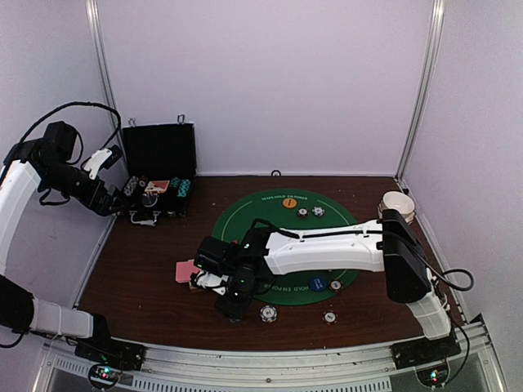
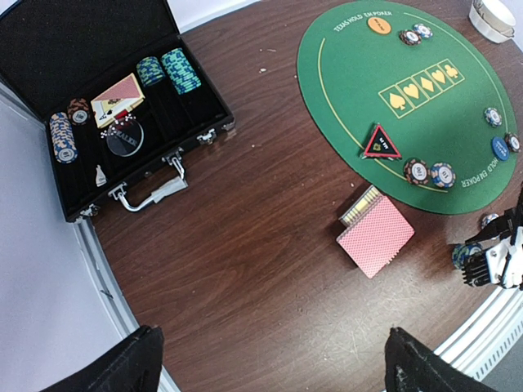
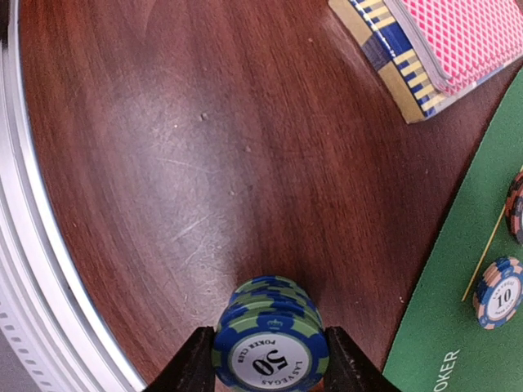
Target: Distribute texas hold em gaming equipment
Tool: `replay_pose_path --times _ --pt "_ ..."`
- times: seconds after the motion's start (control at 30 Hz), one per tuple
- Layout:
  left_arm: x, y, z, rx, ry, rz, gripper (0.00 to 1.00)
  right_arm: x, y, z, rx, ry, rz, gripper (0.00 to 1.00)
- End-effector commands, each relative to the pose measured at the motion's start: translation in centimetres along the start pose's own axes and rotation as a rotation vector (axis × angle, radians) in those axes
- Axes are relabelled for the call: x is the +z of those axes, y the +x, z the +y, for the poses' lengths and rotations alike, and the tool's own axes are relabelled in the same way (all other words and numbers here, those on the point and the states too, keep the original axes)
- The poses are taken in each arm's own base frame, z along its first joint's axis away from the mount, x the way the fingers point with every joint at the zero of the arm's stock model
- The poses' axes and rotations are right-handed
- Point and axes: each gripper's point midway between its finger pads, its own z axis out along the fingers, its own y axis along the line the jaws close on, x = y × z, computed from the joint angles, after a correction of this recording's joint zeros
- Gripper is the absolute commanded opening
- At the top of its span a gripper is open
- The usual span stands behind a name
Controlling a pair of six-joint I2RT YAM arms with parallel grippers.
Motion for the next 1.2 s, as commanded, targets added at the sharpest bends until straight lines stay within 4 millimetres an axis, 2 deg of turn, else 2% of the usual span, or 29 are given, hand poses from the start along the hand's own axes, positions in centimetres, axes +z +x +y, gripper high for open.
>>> replay_pose_path --times 0.0,0.27,0.53,0.63,0.73,0.93,1.03,1.17 --pt "-0.4 -0.1 -0.1 0.014 -0.004 -0.019 0.97 -0.5 -1.0 -0.7 0.016 0.022 -0.03 0.41" --pt "-0.4 -0.1 -0.2 0.015 0.0 -0.02 0.98 -2.4 -1.9 -1.0 0.02 0.031 -0.068 0.23" --pt "-0.4 -0.1 -0.2 0.018 0.0 -0.018 0.98 -6.3 -3.1 -1.8 0.033 0.068 -0.131 0.1" --pt "-0.5 -0.2 -0.2 0.019 0.0 -0.021 0.97 -8.2 -3.8 -3.4 0.073 0.083 -0.169 0.07" --pt "-0.4 -0.2 -0.2 0.018 0.002 -0.02 0.98 -10.1 -4.3 -6.2 0.126 0.124 -0.205 0.07" --pt "-0.4 -0.2 -0.2 0.015 0.006 -0.021 0.98 -12.8 -4.4 -15.7 0.276 0.295 -0.24 0.05" --pt "-0.4 -0.2 -0.2 0.015 0.005 -0.02 0.98 -13.2 -4.2 -20.5 0.355 0.36 -0.252 0.04" --pt "-0.3 -0.2 -0.2 0.014 0.012 -0.018 0.97 -12.0 -3.3 -26.8 0.443 0.458 -0.232 0.03"
